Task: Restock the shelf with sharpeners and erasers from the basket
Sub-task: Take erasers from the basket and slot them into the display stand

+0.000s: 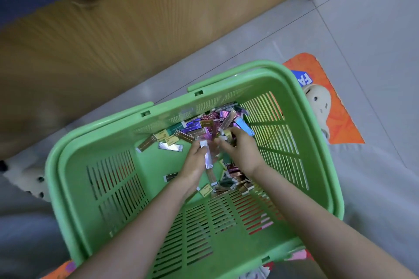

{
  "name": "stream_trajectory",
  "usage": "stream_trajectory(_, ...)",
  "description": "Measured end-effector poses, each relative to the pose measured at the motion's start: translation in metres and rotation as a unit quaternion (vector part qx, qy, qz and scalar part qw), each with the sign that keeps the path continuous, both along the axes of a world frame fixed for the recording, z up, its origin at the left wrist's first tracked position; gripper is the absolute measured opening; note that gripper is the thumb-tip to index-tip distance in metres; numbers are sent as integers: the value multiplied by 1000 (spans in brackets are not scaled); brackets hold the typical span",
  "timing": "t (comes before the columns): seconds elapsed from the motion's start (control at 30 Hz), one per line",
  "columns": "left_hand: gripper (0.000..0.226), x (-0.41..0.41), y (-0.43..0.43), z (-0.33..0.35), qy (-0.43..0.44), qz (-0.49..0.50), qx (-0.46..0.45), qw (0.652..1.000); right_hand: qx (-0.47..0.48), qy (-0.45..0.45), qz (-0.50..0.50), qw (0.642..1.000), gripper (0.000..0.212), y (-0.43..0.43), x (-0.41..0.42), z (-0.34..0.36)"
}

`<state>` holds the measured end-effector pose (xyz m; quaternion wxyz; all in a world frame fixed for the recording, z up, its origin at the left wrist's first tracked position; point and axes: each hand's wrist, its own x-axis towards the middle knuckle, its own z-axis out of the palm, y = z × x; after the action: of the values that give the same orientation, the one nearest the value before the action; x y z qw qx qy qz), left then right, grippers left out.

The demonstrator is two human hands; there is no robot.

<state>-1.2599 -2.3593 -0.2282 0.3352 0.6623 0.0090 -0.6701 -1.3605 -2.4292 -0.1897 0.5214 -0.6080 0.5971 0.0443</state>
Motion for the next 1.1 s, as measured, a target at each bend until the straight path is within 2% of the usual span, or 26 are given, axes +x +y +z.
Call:
stream_trajectory(0.1, 25, 7, -3, 15, 58, 30, -40, 997, 59, -37, 3, 998, 13, 8, 12, 13)
stream_trajectory(0.13, 29, 10, -4, 20, 57, 23, -44, 997, 74, -44, 14, 996, 15, 11, 14, 16)
stream_trajectory(0.2, 46, 19, -1, 20, 53, 5, -51, 997, 85, -50, 47, 994, 32, 15, 18, 21)
stream_trajectory(0.3, 72, 31, 6, 20, 20, -20, -42, 999, -31, -30, 193, 980, 39, 20, 19, 24)
stream_trajectory(0.4, 58, 41, 11, 20, -48, -5, -41, 998, -126, -50, 203, 970, 28, 18, 13, 21)
stream_trajectory(0.5, 35, 51, 15, 28, -75, -27, -52, 995, -112, -4, 231, 967, 25, 17, -5, 4)
stream_trajectory(0.57, 24, 57, 17, 37, -79, -54, -61, 994, -57, 59, 283, 956, 36, 19, -21, -7)
stream_trajectory(0.67, 23, 60, 19, 42, -70, -65, -64, 993, 15, 138, 337, 931, 56, 18, -41, -13)
stream_trajectory(0.77, 21, 56, 17, 45, -60, -74, -55, 994, 36, 177, 437, 881, 71, 14, -49, -16)
stream_trajectory(0.87, 13, 50, 16, 46, -47, -83, -54, 994, 36, 189, 495, 847, 81, 9, -50, -21)
stream_trajectory(0.93, 7, 47, 16, 45, -43, -86, -54, 994, 3, 184, 534, 825, 78, 7, -49, -24)
stream_trajectory(1.1, 34, 45, 19, 41, -59, -82, -35, 994, -27, 140, 569, 810, 48, 12, -44, -31)
